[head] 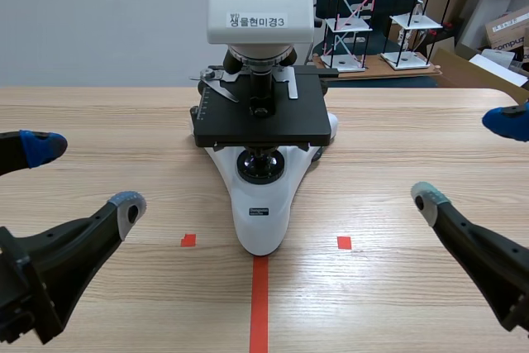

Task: Return to the home posture

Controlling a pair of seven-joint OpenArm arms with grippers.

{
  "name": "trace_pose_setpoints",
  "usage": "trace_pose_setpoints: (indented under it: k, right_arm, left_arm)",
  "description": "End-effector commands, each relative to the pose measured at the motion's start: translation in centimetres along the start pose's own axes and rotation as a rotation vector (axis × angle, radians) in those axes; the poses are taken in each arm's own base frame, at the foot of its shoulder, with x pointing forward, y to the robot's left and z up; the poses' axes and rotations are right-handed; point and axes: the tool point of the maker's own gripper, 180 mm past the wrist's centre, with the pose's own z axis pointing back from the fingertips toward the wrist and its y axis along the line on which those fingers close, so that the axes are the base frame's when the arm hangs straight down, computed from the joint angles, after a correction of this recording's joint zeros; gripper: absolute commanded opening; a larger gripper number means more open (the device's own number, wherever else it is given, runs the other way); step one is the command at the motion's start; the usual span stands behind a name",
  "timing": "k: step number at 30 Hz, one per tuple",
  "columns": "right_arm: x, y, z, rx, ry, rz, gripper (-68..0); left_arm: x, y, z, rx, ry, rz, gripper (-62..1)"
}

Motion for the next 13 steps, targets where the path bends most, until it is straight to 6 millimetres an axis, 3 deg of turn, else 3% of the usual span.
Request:
trace_pose_setpoints:
  k: [1, 13]
  right_arm:
    - [1.14, -0.31, -0.27, -0.003, -0.046, 0.005, -9.8]
    - [1.41, -0.31, -0.25, -0.003, -0.061, 0.005, -9.8]
  left_arm:
    - [0.64, -0.29, -0.11, -0.008, -0.026, 0.006, 1.4]
    - [0.63, -0.29, -0.11, -0.008, -0.026, 0.005, 1.4]
